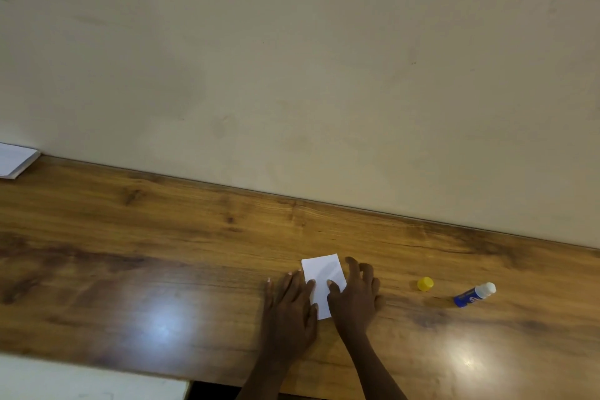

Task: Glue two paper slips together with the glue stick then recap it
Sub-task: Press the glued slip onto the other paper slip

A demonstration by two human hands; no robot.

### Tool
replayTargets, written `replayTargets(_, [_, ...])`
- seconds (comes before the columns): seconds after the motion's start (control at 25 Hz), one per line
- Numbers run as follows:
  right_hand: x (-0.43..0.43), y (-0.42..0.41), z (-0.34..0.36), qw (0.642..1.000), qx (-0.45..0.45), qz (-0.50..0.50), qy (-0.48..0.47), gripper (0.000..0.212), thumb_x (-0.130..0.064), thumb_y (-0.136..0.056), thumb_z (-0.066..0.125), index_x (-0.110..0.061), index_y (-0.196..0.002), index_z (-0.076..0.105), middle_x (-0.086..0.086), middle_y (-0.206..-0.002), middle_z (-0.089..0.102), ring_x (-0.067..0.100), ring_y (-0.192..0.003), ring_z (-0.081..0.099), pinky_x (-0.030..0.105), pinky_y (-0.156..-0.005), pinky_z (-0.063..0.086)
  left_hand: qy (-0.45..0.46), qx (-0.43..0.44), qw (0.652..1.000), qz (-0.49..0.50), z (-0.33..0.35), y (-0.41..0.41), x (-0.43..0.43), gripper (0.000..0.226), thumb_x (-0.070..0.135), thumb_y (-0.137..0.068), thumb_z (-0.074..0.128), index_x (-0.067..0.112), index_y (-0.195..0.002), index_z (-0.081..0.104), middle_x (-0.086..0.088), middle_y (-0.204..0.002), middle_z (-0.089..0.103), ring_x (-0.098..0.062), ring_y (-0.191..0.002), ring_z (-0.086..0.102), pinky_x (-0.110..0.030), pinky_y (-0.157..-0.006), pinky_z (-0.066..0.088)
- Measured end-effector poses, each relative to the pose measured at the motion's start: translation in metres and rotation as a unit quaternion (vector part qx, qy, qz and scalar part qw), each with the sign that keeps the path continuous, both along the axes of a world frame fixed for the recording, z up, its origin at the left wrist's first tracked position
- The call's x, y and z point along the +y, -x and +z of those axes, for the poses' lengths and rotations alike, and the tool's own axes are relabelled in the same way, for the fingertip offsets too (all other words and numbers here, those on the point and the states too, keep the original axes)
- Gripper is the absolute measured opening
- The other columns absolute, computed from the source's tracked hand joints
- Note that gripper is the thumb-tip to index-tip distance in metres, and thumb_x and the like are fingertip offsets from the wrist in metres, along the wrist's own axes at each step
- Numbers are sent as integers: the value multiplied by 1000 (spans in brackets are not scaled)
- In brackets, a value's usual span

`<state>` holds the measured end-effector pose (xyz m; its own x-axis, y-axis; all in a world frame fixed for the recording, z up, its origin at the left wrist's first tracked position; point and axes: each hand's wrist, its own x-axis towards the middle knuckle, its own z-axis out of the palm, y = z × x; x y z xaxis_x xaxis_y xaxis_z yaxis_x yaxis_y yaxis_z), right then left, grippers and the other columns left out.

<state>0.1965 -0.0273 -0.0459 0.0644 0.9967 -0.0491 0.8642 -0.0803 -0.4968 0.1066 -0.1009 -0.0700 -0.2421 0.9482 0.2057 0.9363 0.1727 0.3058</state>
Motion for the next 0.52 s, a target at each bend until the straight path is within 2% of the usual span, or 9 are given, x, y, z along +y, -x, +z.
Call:
replayTargets(0.04, [1,1,0,1000,-5,8,5,52,-18,-78,61,-26,-126,40,4,-135,38,25,-120,34,46,-95,34,-12,-5,1000,0,-2,0,0,42,41,-69,58,23,-107,66,-1,-113,69,-20,-110,62,-46,-109,25])
replayTargets(0.12, [0,3,-3,996,-32,77,25,51,-21,-83,54,-35,-128,37,3,-144,26,25,-123,27,48,-97,29,-28,-15,999,5,-2,0,0,41,39,-71,56,21,-106,66,-3,-113,69,-22,-110,62,-41,-109,4])
replayTargets(0.2, [-1,5,-8,978,-77,186,59,50,-37,-85,50,-46,-129,30,2,-150,10,27,-128,16,50,-103,20,-33,-10,999,5,-2,0,0,41,41,-74,50,20,-106,67,-2,-111,70,-22,-108,63,-39,-107,1])
replayTargets(0.28, [0,3,-11,960,-112,239,89,53,-48,-83,47,-51,-130,22,3,-151,0,30,-131,10,52,-107,14,-44,-1,999,1,-3,0,0,42,40,-71,55,18,-105,67,-2,-110,70,-23,-108,63,-40,-108,4])
replayTargets(0.36, [4,-2,-14,963,-137,217,85,56,-43,-86,45,-48,-133,16,5,-152,-1,31,-132,9,54,-107,15,-36,7,999,1,-5,0,1,44,39,-67,62,18,-106,67,-3,-110,70,-23,-109,62,-47,-111,19])
replayTargets(0.44, [10,-10,-11,977,-128,155,78,56,-35,-87,45,-42,-135,17,5,-151,1,31,-132,11,54,-105,19,-15,7,1000,-2,-3,-1,2,45,39,-65,68,19,-106,67,-3,-111,70,-23,-109,62,-54,-99,38])
replayTargets(0.52, [15,-15,-9,980,-117,136,83,54,-38,-86,47,-39,-134,22,6,-151,3,31,-132,12,54,-105,20,-2,-5,1000,-6,-3,-1,2,49,36,-61,75,18,-106,67,-4,-111,70,-24,-109,62,-54,-92,40])
